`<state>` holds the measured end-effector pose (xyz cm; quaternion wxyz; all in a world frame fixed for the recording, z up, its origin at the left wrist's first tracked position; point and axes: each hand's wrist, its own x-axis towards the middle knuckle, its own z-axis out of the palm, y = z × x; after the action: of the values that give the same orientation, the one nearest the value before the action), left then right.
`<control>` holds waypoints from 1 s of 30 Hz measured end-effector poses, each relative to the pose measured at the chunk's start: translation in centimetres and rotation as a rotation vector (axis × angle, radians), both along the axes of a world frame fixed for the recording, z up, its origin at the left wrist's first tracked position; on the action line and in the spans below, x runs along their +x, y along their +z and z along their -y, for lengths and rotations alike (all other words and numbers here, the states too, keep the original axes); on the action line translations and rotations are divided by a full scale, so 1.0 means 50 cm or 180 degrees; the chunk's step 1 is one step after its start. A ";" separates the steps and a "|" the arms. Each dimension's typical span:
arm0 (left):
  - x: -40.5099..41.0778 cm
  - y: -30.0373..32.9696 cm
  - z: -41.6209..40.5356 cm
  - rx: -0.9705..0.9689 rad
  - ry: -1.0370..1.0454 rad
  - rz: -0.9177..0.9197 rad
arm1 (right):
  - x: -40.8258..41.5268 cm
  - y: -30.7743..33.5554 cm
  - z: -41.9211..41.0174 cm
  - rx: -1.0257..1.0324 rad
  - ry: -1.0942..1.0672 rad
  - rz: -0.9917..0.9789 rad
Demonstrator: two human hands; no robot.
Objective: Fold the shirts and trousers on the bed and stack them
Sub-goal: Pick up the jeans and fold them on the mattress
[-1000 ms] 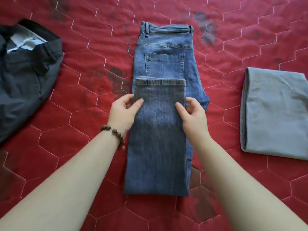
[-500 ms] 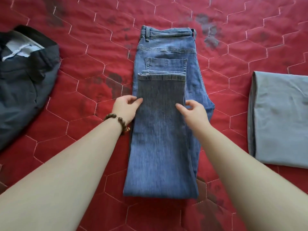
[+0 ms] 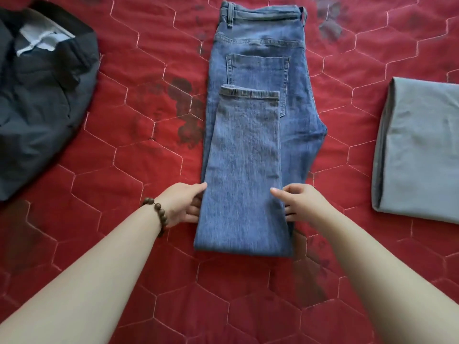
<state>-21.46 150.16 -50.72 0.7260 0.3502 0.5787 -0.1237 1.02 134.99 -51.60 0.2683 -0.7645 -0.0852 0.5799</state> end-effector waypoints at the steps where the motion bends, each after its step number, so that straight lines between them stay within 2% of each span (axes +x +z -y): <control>1: -0.017 0.002 0.018 -0.0139 0.0025 -0.0027 | -0.012 0.007 0.029 -0.0064 0.0122 -0.0132; 3: -0.043 0.004 0.048 -0.0347 0.0168 0.0037 | -0.036 0.018 0.079 -0.0092 0.0343 -0.0281; 5: -0.058 0.005 0.066 -0.0249 0.0101 0.0243 | -0.057 0.027 0.106 0.0052 0.0271 -0.0260; 7: -0.063 0.008 0.074 0.0141 -0.0293 0.0491 | -0.069 0.032 0.116 0.0242 0.0111 -0.0090; 14: -0.068 0.004 0.089 0.1351 -0.0624 0.0741 | -0.090 0.036 0.137 0.0740 -0.0055 0.0139; 17: -0.067 0.009 0.097 0.0552 0.0311 0.1306 | -0.092 0.055 0.136 0.0976 -0.0298 -0.0121; 18: -0.067 0.012 0.100 0.0370 0.0381 0.1422 | -0.091 0.060 0.136 0.0986 -0.0308 -0.0226; 21: -0.071 0.019 0.105 0.0661 -0.0210 0.1455 | -0.084 0.072 0.139 0.1021 0.0036 -0.0122; 23: -0.079 0.015 0.106 0.0789 -0.0258 0.1464 | -0.085 0.072 0.145 0.1077 -0.0040 -0.0138; 25: -0.089 0.008 0.113 0.0854 -0.0380 0.1177 | -0.094 0.052 0.156 0.0821 -0.0065 -0.0135; 28: -0.102 -0.008 0.133 0.0669 -0.0765 0.0555 | -0.110 0.020 0.168 0.0317 -0.0015 -0.0038; 30: -0.102 -0.010 0.135 0.0488 -0.0855 0.0595 | -0.110 0.017 0.167 0.0373 0.0113 0.0009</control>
<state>-26.55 143.39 -51.20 0.7247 0.4887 0.4645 -0.1420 -4.48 126.63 -50.76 0.3022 -0.7466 -0.1329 0.5776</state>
